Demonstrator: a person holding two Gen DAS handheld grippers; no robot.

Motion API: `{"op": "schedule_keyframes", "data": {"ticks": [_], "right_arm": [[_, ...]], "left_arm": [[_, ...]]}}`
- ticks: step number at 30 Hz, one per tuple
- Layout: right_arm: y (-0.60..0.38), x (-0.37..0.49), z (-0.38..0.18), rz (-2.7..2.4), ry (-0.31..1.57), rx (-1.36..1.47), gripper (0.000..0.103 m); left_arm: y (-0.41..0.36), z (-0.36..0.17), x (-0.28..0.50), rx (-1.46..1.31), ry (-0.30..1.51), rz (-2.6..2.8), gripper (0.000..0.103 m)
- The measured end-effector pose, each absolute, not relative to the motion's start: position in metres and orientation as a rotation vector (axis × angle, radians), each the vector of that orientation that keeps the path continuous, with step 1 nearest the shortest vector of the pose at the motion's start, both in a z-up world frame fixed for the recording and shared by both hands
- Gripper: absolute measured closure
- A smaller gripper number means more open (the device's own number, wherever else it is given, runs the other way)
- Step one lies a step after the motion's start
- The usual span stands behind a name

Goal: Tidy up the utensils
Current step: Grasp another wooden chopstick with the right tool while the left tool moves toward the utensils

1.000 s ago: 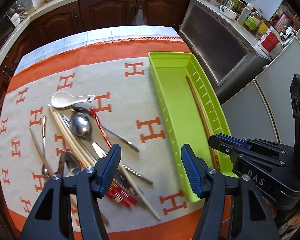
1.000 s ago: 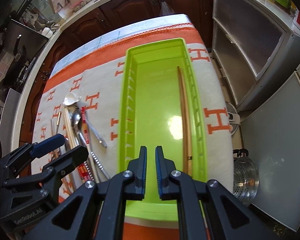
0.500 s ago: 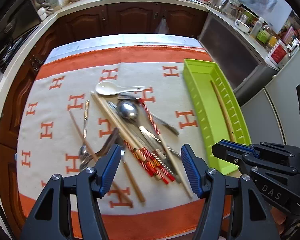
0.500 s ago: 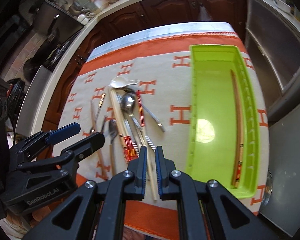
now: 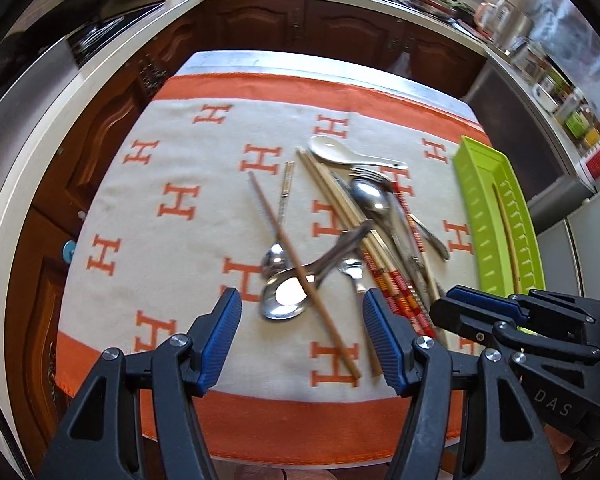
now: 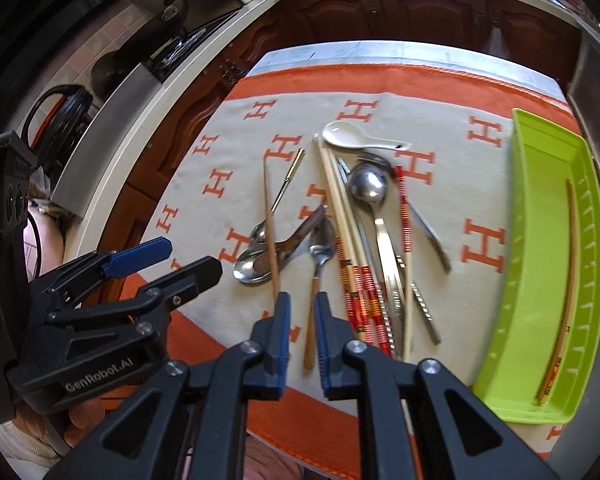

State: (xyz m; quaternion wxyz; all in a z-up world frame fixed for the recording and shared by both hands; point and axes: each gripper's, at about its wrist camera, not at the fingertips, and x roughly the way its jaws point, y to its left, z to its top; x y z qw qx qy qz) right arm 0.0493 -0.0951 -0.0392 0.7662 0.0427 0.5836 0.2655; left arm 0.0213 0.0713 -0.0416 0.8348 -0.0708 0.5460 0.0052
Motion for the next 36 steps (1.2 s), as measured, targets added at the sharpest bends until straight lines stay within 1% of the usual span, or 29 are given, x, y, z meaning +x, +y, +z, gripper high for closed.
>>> {"op": "schedule_keyframes", "data": {"ticks": [2, 7, 9, 11, 19, 25, 26, 27, 28, 31, 36], "right_arm": [[-0.084, 0.049, -0.042, 0.59, 1.266, 0.075, 0.079], [-0.059, 0.052, -0.057, 0.615, 1.268, 0.027, 0.079], [-0.045, 0.054, -0.07, 0.623, 1.282, 0.013, 0.079], [-0.036, 0.057, -0.08, 0.622, 1.294, -0.006, 0.079], [-0.008, 0.061, -0.109, 0.604, 1.315, -0.116, 0.079], [0.009, 0.063, -0.12, 0.571, 1.299, -0.219, 0.08], [0.011, 0.062, -0.122, 0.564, 1.296, -0.238, 0.083], [0.012, 0.062, -0.123, 0.562, 1.293, -0.252, 0.092], [0.014, 0.06, -0.124, 0.567, 1.291, -0.265, 0.096], [0.014, 0.059, -0.124, 0.562, 1.274, -0.284, 0.097], [0.007, 0.062, -0.121, 0.562, 1.298, -0.219, 0.097]], "left_arm": [[0.085, -0.048, 0.019, -0.17, 1.166, 0.038, 0.04], [0.111, -0.065, 0.015, -0.192, 1.188, 0.081, 0.039], [0.118, -0.071, 0.015, -0.201, 1.194, 0.087, 0.033], [0.125, -0.078, 0.014, -0.216, 1.198, 0.091, 0.031], [0.141, -0.1, 0.02, -0.247, 1.228, 0.093, 0.031], [0.146, -0.104, 0.028, -0.244, 1.23, 0.08, 0.031], [0.147, -0.104, 0.029, -0.247, 1.229, 0.079, 0.031], [0.147, -0.104, 0.03, -0.251, 1.227, 0.077, 0.031], [0.147, -0.105, 0.032, -0.253, 1.229, 0.075, 0.031], [0.146, -0.106, 0.035, -0.243, 1.235, 0.064, 0.031], [0.143, -0.108, 0.036, -0.236, 1.241, 0.058, 0.031]]}}
